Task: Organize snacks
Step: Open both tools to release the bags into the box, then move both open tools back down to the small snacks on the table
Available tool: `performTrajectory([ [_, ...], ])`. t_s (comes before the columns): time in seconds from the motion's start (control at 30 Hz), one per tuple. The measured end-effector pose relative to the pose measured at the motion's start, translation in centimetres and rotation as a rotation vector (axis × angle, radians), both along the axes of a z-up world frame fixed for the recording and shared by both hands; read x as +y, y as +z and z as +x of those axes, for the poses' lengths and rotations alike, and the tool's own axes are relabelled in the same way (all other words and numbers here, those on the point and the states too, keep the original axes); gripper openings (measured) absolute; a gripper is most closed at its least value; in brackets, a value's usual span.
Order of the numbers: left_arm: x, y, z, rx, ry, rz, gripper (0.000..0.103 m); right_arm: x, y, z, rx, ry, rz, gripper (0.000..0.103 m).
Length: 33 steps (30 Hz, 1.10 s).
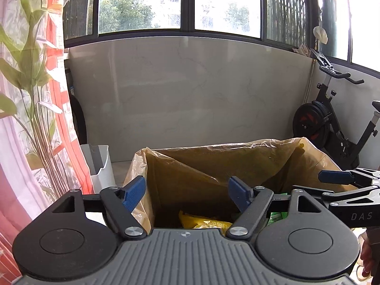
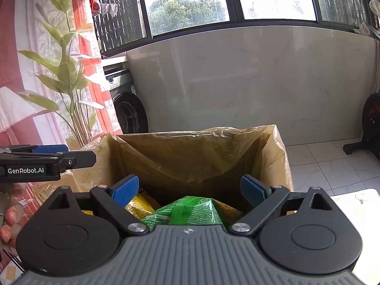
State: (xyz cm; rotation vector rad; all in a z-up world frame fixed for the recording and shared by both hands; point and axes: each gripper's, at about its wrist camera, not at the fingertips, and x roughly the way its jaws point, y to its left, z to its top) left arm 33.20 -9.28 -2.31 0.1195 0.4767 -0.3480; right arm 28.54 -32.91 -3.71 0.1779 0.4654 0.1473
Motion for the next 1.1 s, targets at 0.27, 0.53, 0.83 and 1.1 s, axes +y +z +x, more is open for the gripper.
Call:
performTrajectory([
  [0.27, 1.9, 1.2, -2.5, 0.023, 0.016, -0.034, 0.080, 0.8, 0.6, -1.9, 0.011, 0.007, -0.012, 0.095],
  [0.53, 3.9, 0.8, -6.8, 0.032, 0.039, -0.072, 0.083, 0.6, 1.0, -5.8, -0.008, -0.024, 0.020, 0.095],
  [0.83, 5.4, -0.2, -10.1, 0.018, 0.058, -0.063, 0.083, 1.6, 0.7, -9.7, -0.035, -0.008, 0.022, 0.095],
  [1.1, 6.2, -1.5, -12.1, 0.013, 0.071, -0.044, 0.083, 2.5, -0.3, -12.7, -0.054, 0.004, 0.007, 0.095],
])
